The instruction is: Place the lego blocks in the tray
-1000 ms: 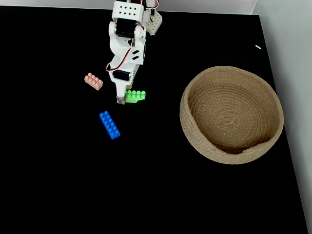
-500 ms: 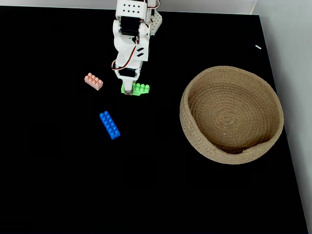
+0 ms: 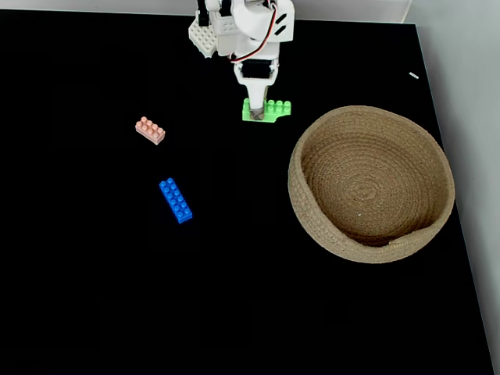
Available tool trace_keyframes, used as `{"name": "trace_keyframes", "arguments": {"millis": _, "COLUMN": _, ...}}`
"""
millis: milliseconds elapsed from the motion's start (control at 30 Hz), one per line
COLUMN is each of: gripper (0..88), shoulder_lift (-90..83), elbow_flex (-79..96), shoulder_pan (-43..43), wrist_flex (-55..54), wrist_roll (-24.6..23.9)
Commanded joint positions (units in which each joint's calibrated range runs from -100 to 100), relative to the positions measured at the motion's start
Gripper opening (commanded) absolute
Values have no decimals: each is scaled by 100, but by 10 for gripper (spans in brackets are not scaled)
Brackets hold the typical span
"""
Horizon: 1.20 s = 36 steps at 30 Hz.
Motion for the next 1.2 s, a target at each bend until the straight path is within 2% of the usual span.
{"name": "trace_keyframes", "arguments": {"millis": 0, "gripper": 2, "shoulder_lift": -393, "elbow_flex": -802, "shoulder_pan": -489, "wrist_flex": -254, "wrist_roll": -234}}
{"name": "trace_keyframes", "arguments": {"millis": 267, "gripper": 3, "shoulder_lift": 476, "elbow_flex": -1239, "shoulder_pan": -1330, "wrist_flex": -1429, "wrist_roll": -576}}
{"name": "trace_keyframes", "arguments": {"millis": 433, "gripper": 47, "shoulder_lift": 1095, "elbow_flex": -1185, "shoulder_pan": -1660, "wrist_flex": -2304, "wrist_roll": -508}}
{"name": "trace_keyframes", "arguments": {"millis": 633, "gripper": 97, "shoulder_lift": 1224, "elbow_flex": -875, "shoulder_pan": -1718, "wrist_flex": -2737, "wrist_roll": -523}}
{"name": "trace_keyframes", "arguments": {"millis": 800, "gripper": 207, "shoulder_lift": 1138, "elbow_flex": -583, "shoulder_pan": -1643, "wrist_flex": -2753, "wrist_roll": -527}}
{"name": "trace_keyframes", "arguments": {"millis": 900, "gripper": 254, "shoulder_lift": 1035, "elbow_flex": -318, "shoulder_pan": -1643, "wrist_flex": -2995, "wrist_roll": -781}}
{"name": "trace_keyframes", "arguments": {"millis": 1033, "gripper": 275, "shoulder_lift": 931, "elbow_flex": 10, "shoulder_pan": -1619, "wrist_flex": -3270, "wrist_roll": -1128}}
{"name": "trace_keyframes", "arguments": {"millis": 1167, "gripper": 273, "shoulder_lift": 940, "elbow_flex": 83, "shoulder_pan": -1553, "wrist_flex": -3262, "wrist_roll": -1187}}
